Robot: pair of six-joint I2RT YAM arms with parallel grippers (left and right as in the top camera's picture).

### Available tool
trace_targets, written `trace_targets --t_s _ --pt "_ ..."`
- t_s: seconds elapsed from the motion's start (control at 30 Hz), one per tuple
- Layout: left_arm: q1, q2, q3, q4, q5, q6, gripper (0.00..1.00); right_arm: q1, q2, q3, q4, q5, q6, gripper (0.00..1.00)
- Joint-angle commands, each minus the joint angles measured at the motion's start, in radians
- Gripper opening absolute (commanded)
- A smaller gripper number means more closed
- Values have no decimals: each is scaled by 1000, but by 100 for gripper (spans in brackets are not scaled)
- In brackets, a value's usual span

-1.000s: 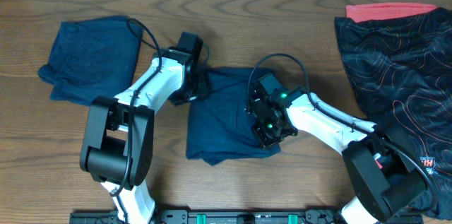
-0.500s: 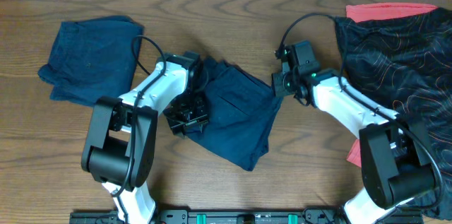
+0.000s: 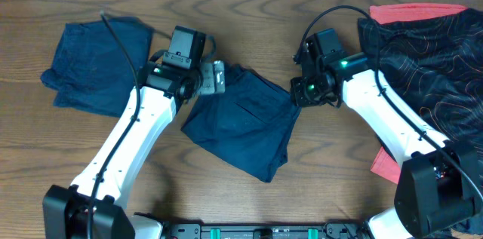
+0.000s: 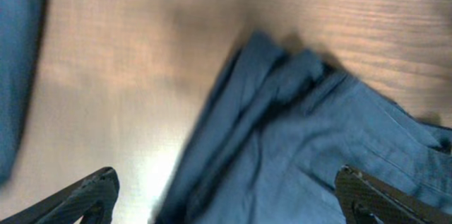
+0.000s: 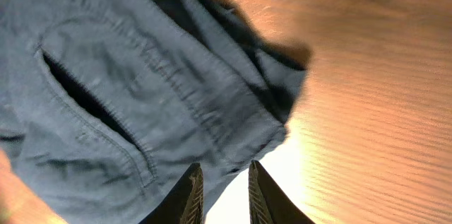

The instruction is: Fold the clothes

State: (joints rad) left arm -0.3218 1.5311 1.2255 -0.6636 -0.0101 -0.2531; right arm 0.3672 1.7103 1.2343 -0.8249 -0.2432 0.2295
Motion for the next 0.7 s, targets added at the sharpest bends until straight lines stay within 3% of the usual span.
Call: trace_targets --t_s 0.0,0.2,0.43,0.67 --pt "9 71 8 70 -50 240 98 31 -6 -61 5 -48 38 22" --pt "13 240 8 125 34 364 98 59 -6 -181 95 -49 95 23" --pt "13 392 8 128 156 385 98 71 -6 -286 275 -48 96 24" --pt "13 409 7 120 312 384 98 71 -6 -335 396 -34 96 25"
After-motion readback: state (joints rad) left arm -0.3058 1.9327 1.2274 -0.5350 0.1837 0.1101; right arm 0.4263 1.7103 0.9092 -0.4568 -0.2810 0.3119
